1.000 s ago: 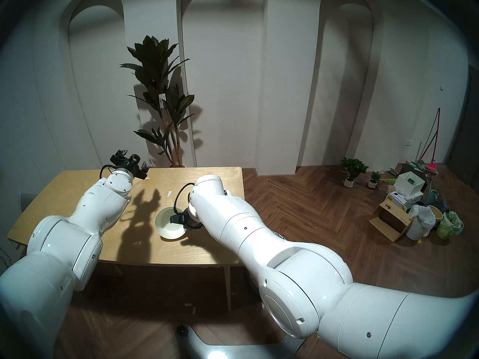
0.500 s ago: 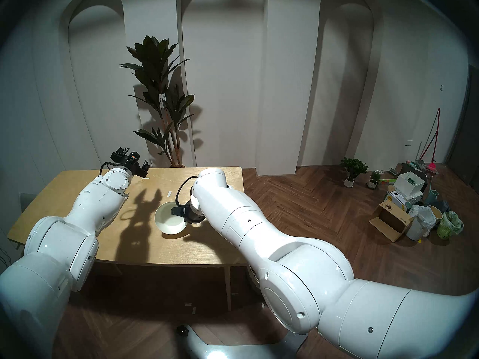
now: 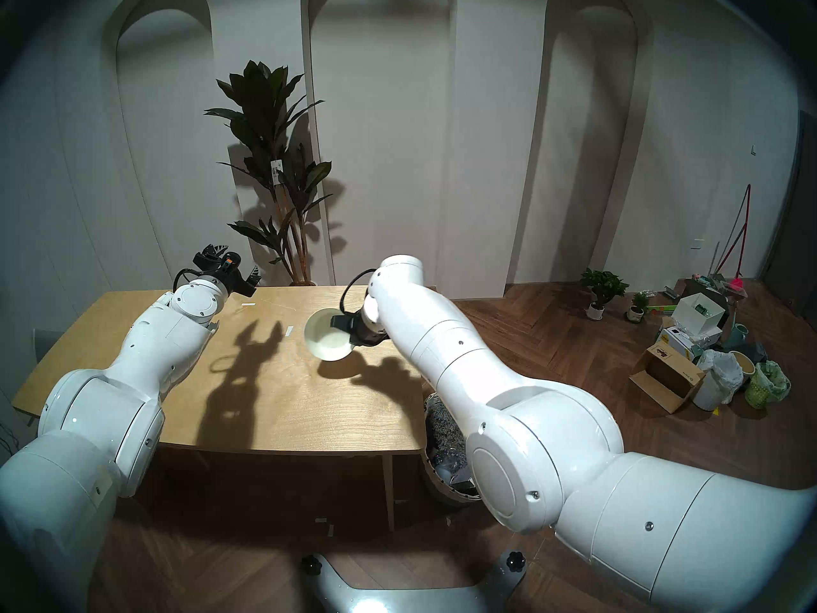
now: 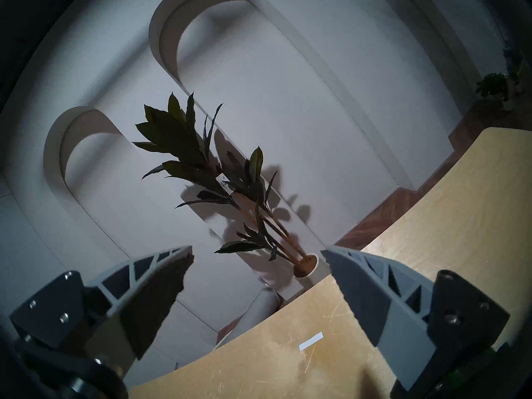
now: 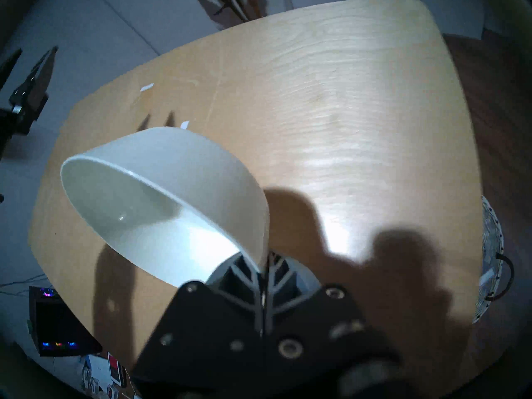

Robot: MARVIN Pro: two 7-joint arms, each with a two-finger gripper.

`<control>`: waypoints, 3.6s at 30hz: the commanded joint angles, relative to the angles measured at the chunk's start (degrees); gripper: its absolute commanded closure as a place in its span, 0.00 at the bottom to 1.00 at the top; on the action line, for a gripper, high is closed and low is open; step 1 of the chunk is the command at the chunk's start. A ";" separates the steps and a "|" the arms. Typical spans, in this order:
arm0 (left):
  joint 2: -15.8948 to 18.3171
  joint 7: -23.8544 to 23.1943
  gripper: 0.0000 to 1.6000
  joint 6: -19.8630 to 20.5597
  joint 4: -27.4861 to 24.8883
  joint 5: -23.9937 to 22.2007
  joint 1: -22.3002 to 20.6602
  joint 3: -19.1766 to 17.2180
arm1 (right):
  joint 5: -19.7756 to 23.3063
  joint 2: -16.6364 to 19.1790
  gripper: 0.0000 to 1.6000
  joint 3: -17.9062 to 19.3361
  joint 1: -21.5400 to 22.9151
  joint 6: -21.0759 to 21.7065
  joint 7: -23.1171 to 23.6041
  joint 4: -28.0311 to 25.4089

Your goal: Load the items into the basket from the rear

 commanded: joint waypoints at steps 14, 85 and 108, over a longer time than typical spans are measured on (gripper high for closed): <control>-2.47 -5.76 0.00 -1.67 -7.98 -1.94 -1.11 0.05 | 2.91 11.52 1.00 12.02 5.25 -0.11 -8.99 -0.64; -2.65 -7.07 0.00 37.32 -44.15 -13.42 13.19 -5.24 | 16.91 13.27 1.00 43.20 9.91 -28.10 -38.63 19.35; -5.13 -1.51 0.00 52.55 -48.13 -13.83 13.44 -4.82 | 14.64 15.83 1.00 40.82 8.92 -33.48 -28.46 24.17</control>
